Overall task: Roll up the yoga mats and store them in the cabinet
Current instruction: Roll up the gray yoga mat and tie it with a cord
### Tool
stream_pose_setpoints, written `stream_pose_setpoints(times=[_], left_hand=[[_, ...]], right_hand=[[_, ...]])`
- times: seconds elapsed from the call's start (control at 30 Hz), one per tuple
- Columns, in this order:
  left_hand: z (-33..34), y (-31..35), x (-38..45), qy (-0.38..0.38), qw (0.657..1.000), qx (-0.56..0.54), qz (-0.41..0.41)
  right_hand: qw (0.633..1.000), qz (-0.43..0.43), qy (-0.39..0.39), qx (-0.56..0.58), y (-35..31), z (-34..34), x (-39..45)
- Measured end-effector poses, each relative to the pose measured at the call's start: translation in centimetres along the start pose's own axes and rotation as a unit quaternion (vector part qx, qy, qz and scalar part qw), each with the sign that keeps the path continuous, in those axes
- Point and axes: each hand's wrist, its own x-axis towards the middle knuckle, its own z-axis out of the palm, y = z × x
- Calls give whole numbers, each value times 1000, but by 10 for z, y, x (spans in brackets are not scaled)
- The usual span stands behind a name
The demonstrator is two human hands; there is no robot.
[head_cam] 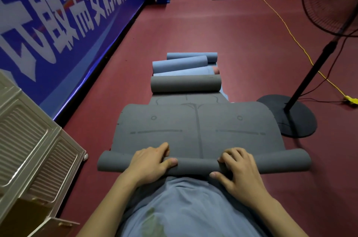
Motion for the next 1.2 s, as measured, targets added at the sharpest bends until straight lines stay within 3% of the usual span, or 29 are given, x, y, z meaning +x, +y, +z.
stream_pose_setpoints(times=[0.13,0.47,0.63,0.93,1.03,1.2], left_hand=[[11,-3,4,59,998,-9,-2],[9,14,12,117,990,-50,-65],[24,9,2,211,976,43,16],[48,9,5,240,966,84,49],[42,6,15,216,970,95,51],[5,4,37,64,992,101,47]], right_hand=[[999,31,26,-6,-2,6,3],[993,55,50,-88,-7,10,9],[994,53,15,-96,0,10,17],[993,75,-19,-94,4,15,40],[991,77,-47,-103,7,13,51],[988,87,-85,-97,5,7,63]])
